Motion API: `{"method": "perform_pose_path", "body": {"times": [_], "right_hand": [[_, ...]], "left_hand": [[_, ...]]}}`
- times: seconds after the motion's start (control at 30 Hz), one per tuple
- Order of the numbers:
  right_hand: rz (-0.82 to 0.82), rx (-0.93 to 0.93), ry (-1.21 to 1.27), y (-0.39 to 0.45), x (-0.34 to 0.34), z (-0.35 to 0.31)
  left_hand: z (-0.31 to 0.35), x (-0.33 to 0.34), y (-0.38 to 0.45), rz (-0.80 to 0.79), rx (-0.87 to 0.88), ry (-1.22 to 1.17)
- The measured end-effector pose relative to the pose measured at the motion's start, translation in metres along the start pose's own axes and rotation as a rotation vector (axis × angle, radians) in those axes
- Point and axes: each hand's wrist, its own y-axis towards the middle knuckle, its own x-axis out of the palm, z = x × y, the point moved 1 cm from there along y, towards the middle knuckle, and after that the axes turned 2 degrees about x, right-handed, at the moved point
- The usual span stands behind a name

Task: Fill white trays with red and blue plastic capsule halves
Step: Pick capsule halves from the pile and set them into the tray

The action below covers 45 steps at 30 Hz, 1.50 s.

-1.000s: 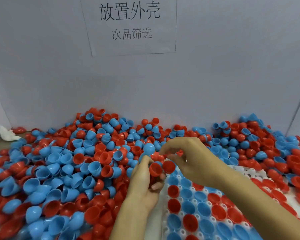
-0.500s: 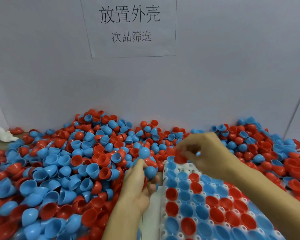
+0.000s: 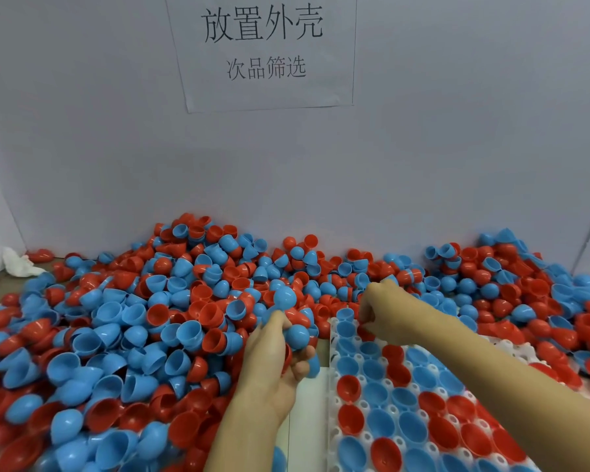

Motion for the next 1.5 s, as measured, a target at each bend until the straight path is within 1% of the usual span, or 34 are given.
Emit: {"method": "perform_pose_path", "body": {"times": [0.13, 0.2, 0.27, 0.3, 0.33, 0.37, 0.4, 0.47, 0.53, 0.6, 0.7, 0.83, 0.9, 0.97, 1.03, 1.1, 1.13, 1.23, 1.3, 1.4, 1.5], "right_hand": [[-0.066, -0.026, -0.033, -0.003, -0.004, -0.002], [-0.046, -0.014, -0.053, -0.006, -0.008, -0.002], [0.082, -0.036, -0.020, -0.010, -0.017, -0.006], [0.166, -0.079, 0.053, -0.014, -0.024, -0.011], [0.234, -0.129, 0.169, -0.018, -0.030, -0.018], [0.259, -0.166, 0.313, -0.022, -0.036, -0.024], [0.227, -0.187, 0.460, -0.025, -0.039, -0.031], [0.056, -0.201, 0.688, -0.031, -0.043, -0.041], [-0.061, -0.203, 0.832, -0.035, -0.044, -0.044], [-0.100, -0.216, 0.904, -0.039, -0.042, -0.042], [-0.115, -0.268, 0.830, -0.044, -0.042, -0.040], [-0.210, -0.308, 0.716, -0.051, -0.045, -0.041], [-0.195, -0.323, 0.650, -0.052, -0.045, -0.044], [-0.148, -0.324, 0.697, -0.055, -0.046, -0.046], [-0.053, -0.261, 0.812, -0.056, -0.050, -0.039], [0.050, -0.107, 0.920, -0.054, -0.056, -0.021], [0.071, -0.025, 0.917, -0.054, -0.057, -0.011], [0.097, 0.122, 0.679, -0.050, -0.050, 0.017], [0.091, 0.186, 0.594, -0.050, -0.043, 0.028], [0.057, 0.272, 0.621, -0.050, -0.034, 0.039], [0.073, 0.331, 0.606, -0.045, -0.027, 0.043]], "left_hand": [[0.001, 0.001, 0.000, -0.075, 0.040, 0.032], [-0.002, 0.002, 0.002, -0.076, 0.098, 0.080], [-0.005, 0.003, 0.003, -0.068, 0.184, 0.152], [-0.006, 0.004, 0.004, -0.072, 0.231, 0.195], [-0.008, 0.004, 0.004, -0.084, 0.278, 0.240], [-0.009, 0.005, 0.004, -0.098, 0.323, 0.284], [-0.010, 0.005, 0.005, -0.117, 0.371, 0.327], [-0.011, 0.005, 0.004, -0.163, 0.475, 0.397], [-0.010, 0.006, 0.004, -0.199, 0.553, 0.423], [-0.009, 0.008, 0.003, -0.241, 0.579, 0.411], [-0.010, 0.008, 0.003, -0.295, 0.580, 0.442], [-0.014, 0.007, 0.006, -0.366, 0.582, 0.534], [-0.015, 0.008, 0.005, -0.365, 0.579, 0.578], [-0.016, 0.009, 0.003, -0.357, 0.585, 0.588], [-0.015, 0.008, 0.002, -0.305, 0.589, 0.578], [-0.014, 0.005, 0.005, -0.217, 0.580, 0.568], [-0.014, 0.003, 0.007, -0.184, 0.573, 0.565], [-0.013, 0.001, 0.009, -0.142, 0.544, 0.539], [-0.013, 0.002, 0.009, -0.139, 0.527, 0.536], [-0.014, 0.003, 0.010, -0.134, 0.505, 0.541], [-0.016, 0.004, 0.011, -0.132, 0.486, 0.554]]}}
